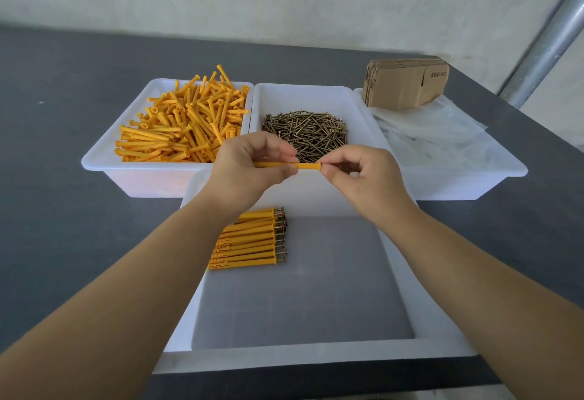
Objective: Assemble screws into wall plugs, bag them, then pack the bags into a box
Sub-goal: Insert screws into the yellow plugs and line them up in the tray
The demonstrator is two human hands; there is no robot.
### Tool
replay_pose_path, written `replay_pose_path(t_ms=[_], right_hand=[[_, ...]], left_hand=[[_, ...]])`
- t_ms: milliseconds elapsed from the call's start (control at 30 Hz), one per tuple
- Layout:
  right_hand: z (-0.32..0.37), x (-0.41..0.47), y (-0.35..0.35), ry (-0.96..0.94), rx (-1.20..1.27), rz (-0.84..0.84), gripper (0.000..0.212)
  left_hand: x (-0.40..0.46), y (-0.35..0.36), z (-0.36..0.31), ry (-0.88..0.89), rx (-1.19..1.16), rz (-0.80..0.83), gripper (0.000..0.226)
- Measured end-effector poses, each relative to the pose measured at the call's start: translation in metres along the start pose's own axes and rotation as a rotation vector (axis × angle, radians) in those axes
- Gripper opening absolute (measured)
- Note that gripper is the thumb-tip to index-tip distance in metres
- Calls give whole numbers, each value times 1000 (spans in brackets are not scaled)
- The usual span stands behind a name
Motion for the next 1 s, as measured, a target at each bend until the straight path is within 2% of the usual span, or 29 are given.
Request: replay_pose_path(t_ms=[167, 367, 433, 500, 600, 667, 767, 867, 1000], right_hand=[[6, -1, 5, -15, -33, 22, 28], [32, -7, 14, -162, 152, 80, 48], [28, -5, 5, -135, 145, -6, 43], [29, -4, -5, -202, -47, -82, 30], [31, -5, -5, -311, -236, -94, 16], [28, -6, -2, -293, -231, -71, 15], [26, -7, 8, -265, -237, 25, 14], [29, -13, 29, -308, -326, 190, 13], [32, -30, 69, -353, -399, 445, 13]], left_hand=[[0, 6, 0, 1, 22, 44, 21], [-4, 23, -1, 23, 136, 126, 10], [-2, 17, 0, 3, 48, 89, 7], [-2, 12, -1, -5, 0, 62, 5], [-2, 11, 0, 3, 53, 48, 7], [0, 3, -1, 26, 103, -23, 10], [0, -23, -5, 89, 187, -285, 17], [-1, -46, -1, 26, 270, -494, 16], [0, -60, 9, -65, 462, -577, 18]])
Point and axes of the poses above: each hand's wrist, its own x-axis towards the middle knuckle, its own y-axis out of the palm, z = x × y, the point moved 7 cm from there along x, towards the middle knuckle, and after that the axes turned 7 degrees about -y, right-handed, at the moved point
